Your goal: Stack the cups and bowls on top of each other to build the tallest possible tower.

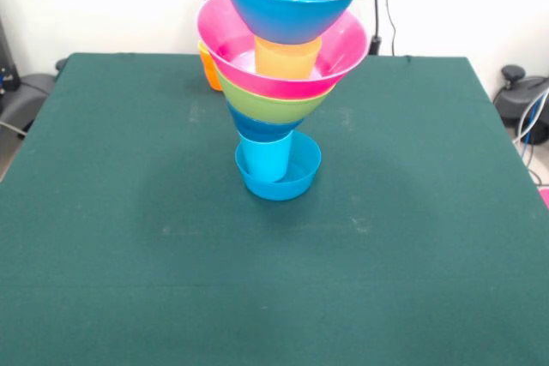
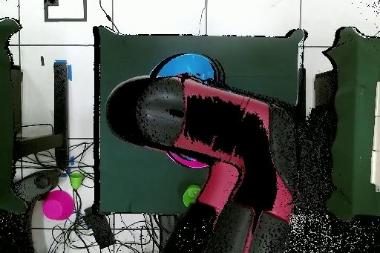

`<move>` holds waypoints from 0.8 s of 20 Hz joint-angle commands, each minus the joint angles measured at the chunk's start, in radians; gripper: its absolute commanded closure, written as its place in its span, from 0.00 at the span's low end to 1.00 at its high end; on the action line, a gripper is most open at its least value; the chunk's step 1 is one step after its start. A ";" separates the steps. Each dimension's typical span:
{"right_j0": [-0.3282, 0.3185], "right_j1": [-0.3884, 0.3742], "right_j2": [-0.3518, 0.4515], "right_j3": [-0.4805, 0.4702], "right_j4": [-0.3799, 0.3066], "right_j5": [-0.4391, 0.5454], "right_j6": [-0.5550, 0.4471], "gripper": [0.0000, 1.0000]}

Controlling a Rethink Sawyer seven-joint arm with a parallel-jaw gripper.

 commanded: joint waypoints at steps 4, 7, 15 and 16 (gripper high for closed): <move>-0.037 -0.013 0.136 0.155 -0.004 -0.078 -0.030 1.00; -0.043 -0.018 0.142 0.164 -0.006 -0.085 -0.029 1.00; -0.064 -0.026 0.157 0.174 -0.008 -0.091 -0.047 1.00; -0.067 -0.029 0.159 0.176 -0.008 -0.089 -0.050 1.00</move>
